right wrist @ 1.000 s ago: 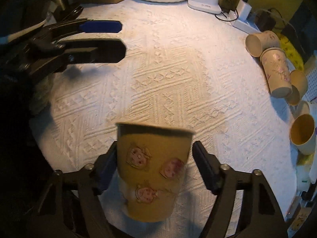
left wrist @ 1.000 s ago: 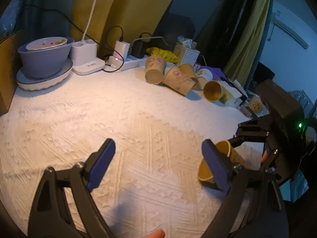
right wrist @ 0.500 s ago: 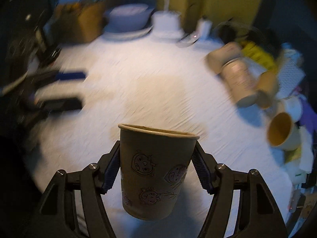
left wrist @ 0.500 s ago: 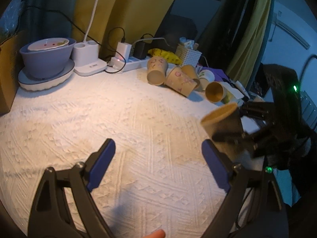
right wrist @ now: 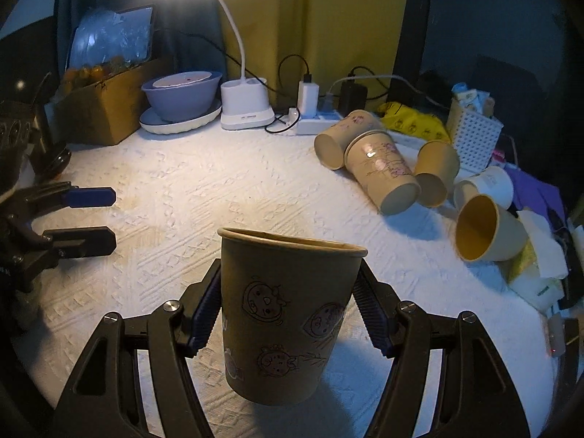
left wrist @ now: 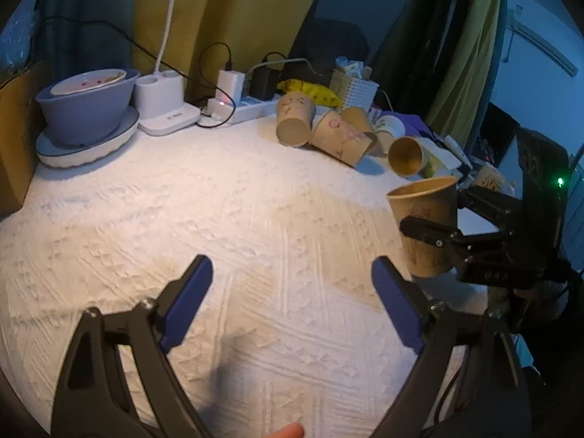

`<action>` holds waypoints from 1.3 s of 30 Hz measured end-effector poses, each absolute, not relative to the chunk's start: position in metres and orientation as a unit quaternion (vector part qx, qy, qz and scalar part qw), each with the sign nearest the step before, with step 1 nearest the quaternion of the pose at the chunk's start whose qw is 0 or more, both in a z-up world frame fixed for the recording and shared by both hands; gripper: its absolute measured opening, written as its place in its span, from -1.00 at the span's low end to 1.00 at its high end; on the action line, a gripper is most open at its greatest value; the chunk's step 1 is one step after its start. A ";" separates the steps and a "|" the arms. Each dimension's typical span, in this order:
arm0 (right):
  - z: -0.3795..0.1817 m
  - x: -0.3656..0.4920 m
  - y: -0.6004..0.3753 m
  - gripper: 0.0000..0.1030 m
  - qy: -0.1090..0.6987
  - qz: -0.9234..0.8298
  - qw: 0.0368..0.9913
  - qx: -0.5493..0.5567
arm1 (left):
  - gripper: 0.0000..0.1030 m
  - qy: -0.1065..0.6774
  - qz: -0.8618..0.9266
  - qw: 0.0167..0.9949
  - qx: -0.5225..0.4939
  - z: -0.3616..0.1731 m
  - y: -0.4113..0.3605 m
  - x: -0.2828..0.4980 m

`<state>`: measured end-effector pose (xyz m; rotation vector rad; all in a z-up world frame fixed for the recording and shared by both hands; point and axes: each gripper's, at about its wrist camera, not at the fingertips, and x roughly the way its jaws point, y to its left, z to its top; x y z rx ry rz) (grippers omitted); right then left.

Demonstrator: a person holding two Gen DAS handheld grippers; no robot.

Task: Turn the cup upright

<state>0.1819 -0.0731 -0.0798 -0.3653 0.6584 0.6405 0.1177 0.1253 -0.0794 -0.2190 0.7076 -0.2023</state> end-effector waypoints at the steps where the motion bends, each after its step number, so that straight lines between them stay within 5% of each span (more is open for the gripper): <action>1: -0.080 0.180 -0.074 0.38 0.309 0.302 0.884 -0.179 | 0.74 0.346 -0.099 0.927 -0.106 -0.080 0.125 0.118; 28: -0.099 0.146 -0.115 0.38 0.292 0.253 0.911 -0.141 | 0.74 0.328 -0.085 0.941 -0.020 -0.060 0.082 0.107; 39: -0.099 0.133 -0.126 0.54 0.307 0.263 0.904 -0.138 | 0.74 0.322 -0.100 0.941 -0.029 -0.045 0.055 0.084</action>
